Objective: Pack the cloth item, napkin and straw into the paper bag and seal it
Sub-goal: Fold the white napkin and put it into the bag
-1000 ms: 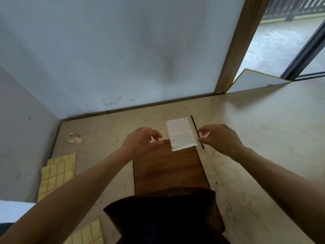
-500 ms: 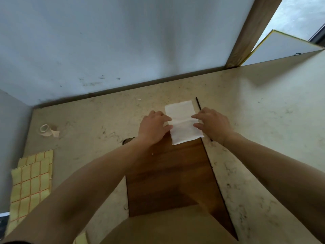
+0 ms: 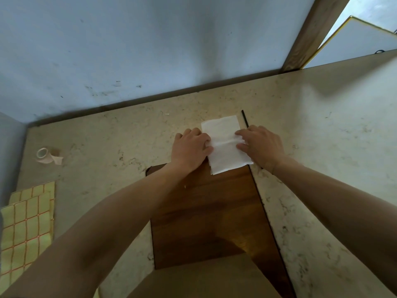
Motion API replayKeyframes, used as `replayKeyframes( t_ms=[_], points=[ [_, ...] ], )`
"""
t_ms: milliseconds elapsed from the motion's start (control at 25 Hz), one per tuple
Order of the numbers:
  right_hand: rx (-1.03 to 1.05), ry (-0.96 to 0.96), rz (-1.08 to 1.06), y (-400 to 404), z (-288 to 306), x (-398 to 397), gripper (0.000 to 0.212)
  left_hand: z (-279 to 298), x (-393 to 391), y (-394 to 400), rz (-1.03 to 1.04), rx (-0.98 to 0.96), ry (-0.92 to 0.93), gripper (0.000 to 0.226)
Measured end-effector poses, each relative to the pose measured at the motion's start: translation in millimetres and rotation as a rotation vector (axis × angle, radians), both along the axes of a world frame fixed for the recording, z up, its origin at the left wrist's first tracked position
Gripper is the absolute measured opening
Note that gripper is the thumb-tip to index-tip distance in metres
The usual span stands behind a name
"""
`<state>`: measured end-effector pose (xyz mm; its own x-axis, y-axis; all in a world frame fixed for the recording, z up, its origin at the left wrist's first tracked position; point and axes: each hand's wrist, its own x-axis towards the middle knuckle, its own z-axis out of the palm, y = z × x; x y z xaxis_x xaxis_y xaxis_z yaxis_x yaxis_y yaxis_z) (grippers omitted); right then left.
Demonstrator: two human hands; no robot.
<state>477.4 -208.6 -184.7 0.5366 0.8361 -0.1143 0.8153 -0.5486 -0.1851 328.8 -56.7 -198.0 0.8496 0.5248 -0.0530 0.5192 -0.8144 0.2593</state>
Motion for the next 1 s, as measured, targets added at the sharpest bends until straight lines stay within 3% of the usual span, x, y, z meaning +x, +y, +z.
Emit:
replayKeyframes(
  t_ms=[600,800,1000],
  points=[
    [0.093,0.047,-0.02,0.8,9.6,-2.2,0.017,12.3,-5.6,-2.9,-0.05,0.028,-0.096,0.022],
    [0.175,0.184,0.001,-9.1,56.0,-21.3,0.019,57.3,-23.6,-8.3,0.018,-0.206,-0.211,0.012],
    [0.424,0.56,-0.134,-33.6,131.0,-58.9,0.013,123.2,-56.6,-28.8,0.092,-0.472,-0.354,0.003]
  ],
)
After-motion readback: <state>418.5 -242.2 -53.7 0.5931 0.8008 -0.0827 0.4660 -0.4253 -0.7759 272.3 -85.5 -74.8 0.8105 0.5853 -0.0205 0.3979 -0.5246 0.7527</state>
